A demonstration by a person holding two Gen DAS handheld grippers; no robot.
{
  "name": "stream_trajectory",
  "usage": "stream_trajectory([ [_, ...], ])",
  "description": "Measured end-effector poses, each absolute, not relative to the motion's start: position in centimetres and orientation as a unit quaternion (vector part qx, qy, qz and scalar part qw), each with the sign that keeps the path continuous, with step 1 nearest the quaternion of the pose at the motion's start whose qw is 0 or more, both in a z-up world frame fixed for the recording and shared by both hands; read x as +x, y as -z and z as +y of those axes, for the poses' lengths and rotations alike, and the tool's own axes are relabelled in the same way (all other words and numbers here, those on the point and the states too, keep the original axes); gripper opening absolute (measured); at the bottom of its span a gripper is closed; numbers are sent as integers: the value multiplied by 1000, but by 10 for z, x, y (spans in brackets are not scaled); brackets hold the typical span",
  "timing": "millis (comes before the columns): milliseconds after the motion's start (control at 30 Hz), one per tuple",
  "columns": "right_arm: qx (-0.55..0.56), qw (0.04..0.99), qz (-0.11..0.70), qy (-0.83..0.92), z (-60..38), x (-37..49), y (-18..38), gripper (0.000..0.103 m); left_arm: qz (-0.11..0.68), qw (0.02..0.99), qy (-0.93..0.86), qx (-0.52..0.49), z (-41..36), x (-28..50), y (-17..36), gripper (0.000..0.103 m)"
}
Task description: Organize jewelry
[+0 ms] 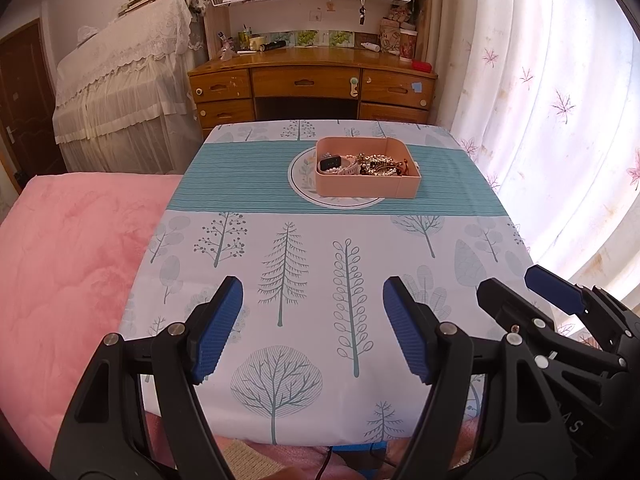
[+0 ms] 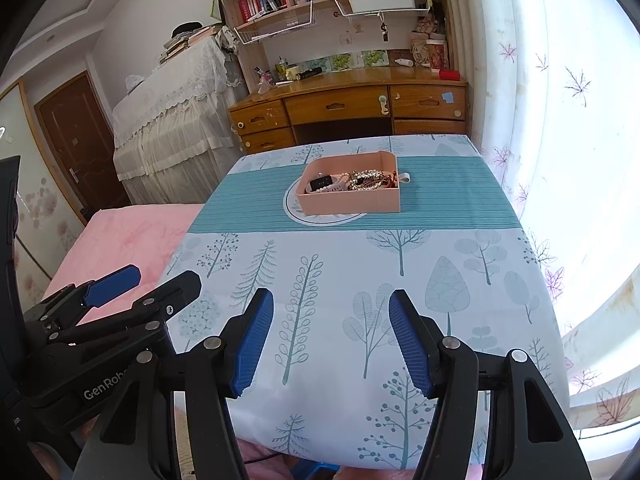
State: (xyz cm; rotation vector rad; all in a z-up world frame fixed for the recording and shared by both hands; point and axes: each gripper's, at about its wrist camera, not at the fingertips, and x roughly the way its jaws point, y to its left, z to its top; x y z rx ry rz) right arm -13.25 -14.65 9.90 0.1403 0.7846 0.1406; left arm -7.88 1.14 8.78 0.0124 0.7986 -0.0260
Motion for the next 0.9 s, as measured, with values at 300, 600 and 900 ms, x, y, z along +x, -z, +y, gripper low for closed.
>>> stream_trajectory([
  [300, 68, 919, 382, -68, -147, -134, -100, 61, 390, 921, 13, 6, 11, -78, -88, 70],
  [600, 68, 919, 382, -69, -146, -133, -100, 61, 390, 921, 14, 5, 12, -78, -88, 70],
  [900, 67, 919, 384, -68, -147, -129, -98, 61, 391, 920, 14, 6, 12, -78, -88, 70],
])
